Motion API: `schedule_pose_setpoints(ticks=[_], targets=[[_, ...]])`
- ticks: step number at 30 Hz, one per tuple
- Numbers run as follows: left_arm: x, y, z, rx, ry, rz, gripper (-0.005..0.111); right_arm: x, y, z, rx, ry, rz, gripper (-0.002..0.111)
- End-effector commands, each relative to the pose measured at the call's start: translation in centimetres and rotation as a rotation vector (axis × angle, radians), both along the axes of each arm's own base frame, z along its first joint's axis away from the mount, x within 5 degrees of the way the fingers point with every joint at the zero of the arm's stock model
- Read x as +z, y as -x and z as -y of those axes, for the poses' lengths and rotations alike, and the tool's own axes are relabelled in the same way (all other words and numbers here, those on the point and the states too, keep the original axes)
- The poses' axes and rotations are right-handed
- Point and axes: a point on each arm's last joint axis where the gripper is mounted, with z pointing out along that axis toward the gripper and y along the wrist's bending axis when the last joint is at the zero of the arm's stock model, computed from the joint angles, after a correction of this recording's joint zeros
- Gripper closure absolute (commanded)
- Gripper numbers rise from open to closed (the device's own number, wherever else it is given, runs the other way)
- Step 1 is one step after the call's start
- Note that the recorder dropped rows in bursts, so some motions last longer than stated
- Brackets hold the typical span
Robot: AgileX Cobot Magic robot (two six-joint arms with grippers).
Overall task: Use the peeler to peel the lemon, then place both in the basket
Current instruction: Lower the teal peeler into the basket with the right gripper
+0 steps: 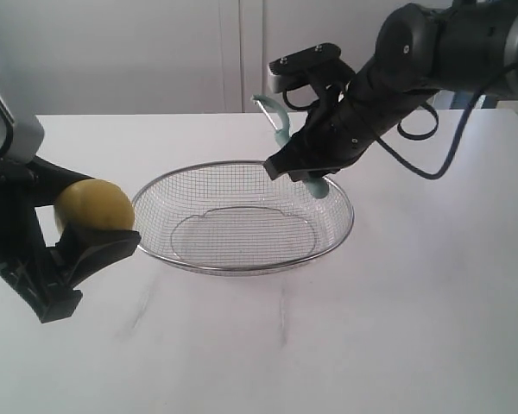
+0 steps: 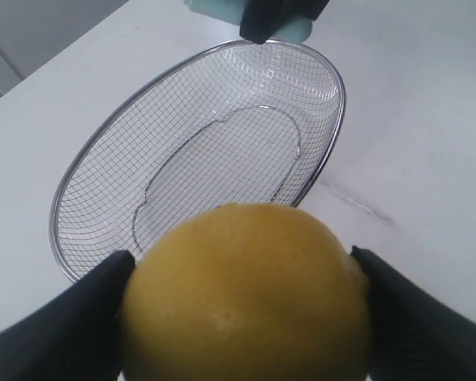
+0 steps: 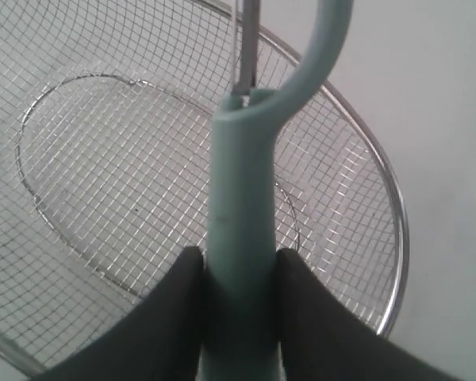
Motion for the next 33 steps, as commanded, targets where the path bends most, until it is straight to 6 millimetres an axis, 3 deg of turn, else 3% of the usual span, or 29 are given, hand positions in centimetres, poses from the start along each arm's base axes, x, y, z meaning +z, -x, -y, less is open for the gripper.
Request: schedule_pose_setpoints(ticks=[1, 8, 15, 22, 33], targets=[[0.0, 0.2, 0.1, 0.0, 0.023, -0.018, 0.107, -1.8, -1.6, -0.5, -0.01, -0.002, 0.005, 0.108], [0.0, 0.2, 0.1, 0.0, 0.023, -0.018, 0.107, -4.9, -2.9, -1.1, -0.042, -0.019, -0.017, 0.108], [0.0, 0.2, 0.1, 0.0, 0.023, -0.018, 0.107, -6.6, -3.1, -1.3, -0.052, -0.018, -0.061, 0.108], [0.0, 0.2, 0.1, 0.0, 0.023, -0.018, 0.107, -7.6, -2.9, -1.4, -0.044, 0.001, -0.116, 0.108], [0.0, 0.2, 0.1, 0.0, 0.023, -0.018, 0.107, -7.7, -2.6, -1.3, -0.037, 0.011, -0.144, 0.108]])
